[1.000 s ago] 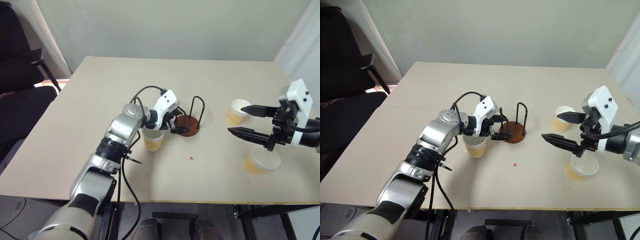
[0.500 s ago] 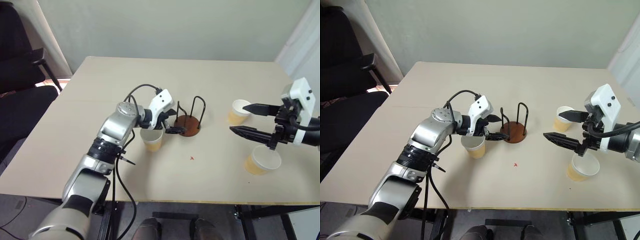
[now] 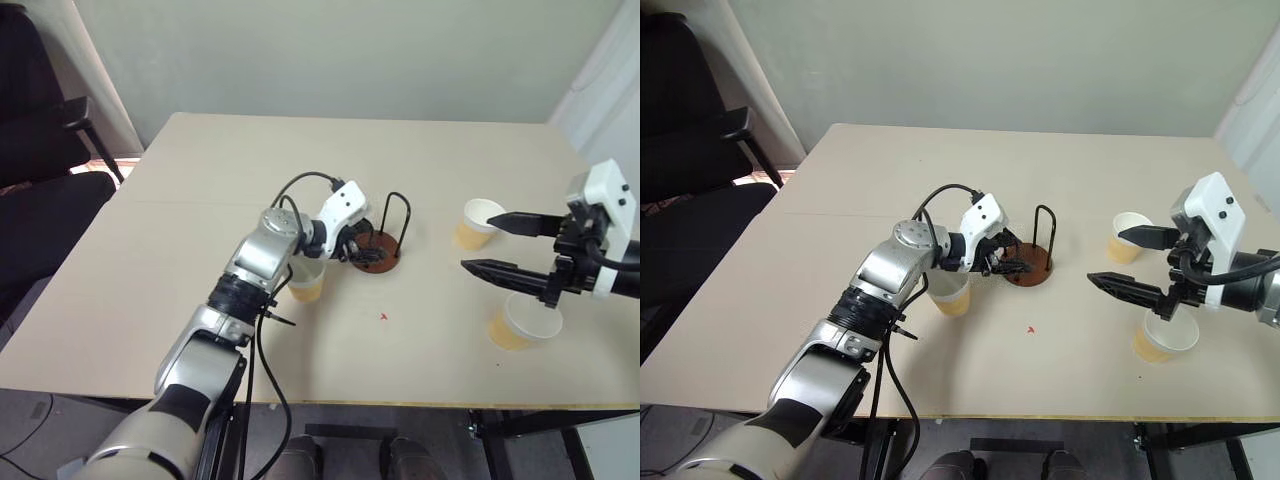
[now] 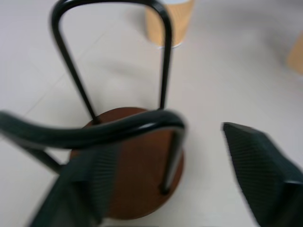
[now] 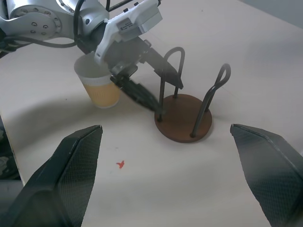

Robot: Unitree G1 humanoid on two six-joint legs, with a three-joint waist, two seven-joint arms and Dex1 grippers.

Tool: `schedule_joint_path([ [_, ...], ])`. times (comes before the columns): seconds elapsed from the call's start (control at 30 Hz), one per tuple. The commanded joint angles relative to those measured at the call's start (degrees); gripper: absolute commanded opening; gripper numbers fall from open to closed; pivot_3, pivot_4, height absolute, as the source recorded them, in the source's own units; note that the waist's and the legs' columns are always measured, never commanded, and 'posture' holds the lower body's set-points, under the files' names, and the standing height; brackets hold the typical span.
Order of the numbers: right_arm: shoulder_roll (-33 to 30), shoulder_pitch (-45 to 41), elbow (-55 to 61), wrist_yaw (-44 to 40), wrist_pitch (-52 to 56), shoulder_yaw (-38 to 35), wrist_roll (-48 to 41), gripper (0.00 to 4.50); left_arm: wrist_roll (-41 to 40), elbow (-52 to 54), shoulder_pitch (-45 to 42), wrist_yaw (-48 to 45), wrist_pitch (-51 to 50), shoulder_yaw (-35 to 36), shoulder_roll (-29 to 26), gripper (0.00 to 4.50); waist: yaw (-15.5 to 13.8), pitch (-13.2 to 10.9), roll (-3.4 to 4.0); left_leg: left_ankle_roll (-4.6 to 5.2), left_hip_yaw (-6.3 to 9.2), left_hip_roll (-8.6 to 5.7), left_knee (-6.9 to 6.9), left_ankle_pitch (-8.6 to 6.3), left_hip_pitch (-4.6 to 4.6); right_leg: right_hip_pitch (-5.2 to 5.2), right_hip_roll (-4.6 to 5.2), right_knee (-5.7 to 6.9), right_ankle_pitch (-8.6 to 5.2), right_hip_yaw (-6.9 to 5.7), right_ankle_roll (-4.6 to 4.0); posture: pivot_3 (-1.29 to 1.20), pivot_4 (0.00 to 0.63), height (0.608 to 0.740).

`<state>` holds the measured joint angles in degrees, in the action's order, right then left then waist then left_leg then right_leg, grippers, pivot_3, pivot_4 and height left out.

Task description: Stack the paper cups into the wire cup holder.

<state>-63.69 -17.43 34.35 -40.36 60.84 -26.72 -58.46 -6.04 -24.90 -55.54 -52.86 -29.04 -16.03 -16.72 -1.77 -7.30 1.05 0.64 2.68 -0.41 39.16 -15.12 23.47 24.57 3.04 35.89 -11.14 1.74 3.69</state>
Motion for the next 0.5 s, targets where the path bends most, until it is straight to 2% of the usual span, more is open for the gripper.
schedule_joint_path([
  [0.03, -0.73, 0.07, 1.21, 0.33, -0.69, -2.72, -0.82, 4.50, 0.49, 0.26, -1.59, 0.59, 1.54, 0.72, 0.68, 1.85, 0.00, 0.00, 0.00, 0.00, -0.01, -0.01, 0.00, 0.00, 0.01, 0.00, 0.00, 0.00, 0.00, 0.01, 0.01, 0.00, 0.150, 0.740],
  [0.2, -0.86, 0.18, 1.15, 0.31, -0.96, -2.44, -0.64, 4.50, 0.68, -0.78, -1.91, 1.36, 2.26, 1.34, 1.09, 0.11, 0.00, 0.00, 0.00, 0.00, -0.01, -0.02, 0.00, 0.00, 0.00, 0.00, 0.00, 0.00, 0.00, 0.01, 0.03, 0.00, 0.150, 0.740],
  [0.5, -0.89, 0.66, 1.51, 0.29, -1.08, -2.44, -0.52, 4.50, -0.91, 0.67, -1.52, 0.12, 1.79, 1.96, 2.00, 0.05, 0.00, 0.00, 0.00, 0.01, -0.02, -0.02, 0.02, 0.01, 0.00, 0.00, 0.00, 0.00, 0.00, 0.01, 0.04, 0.00, 0.150, 0.740],
])
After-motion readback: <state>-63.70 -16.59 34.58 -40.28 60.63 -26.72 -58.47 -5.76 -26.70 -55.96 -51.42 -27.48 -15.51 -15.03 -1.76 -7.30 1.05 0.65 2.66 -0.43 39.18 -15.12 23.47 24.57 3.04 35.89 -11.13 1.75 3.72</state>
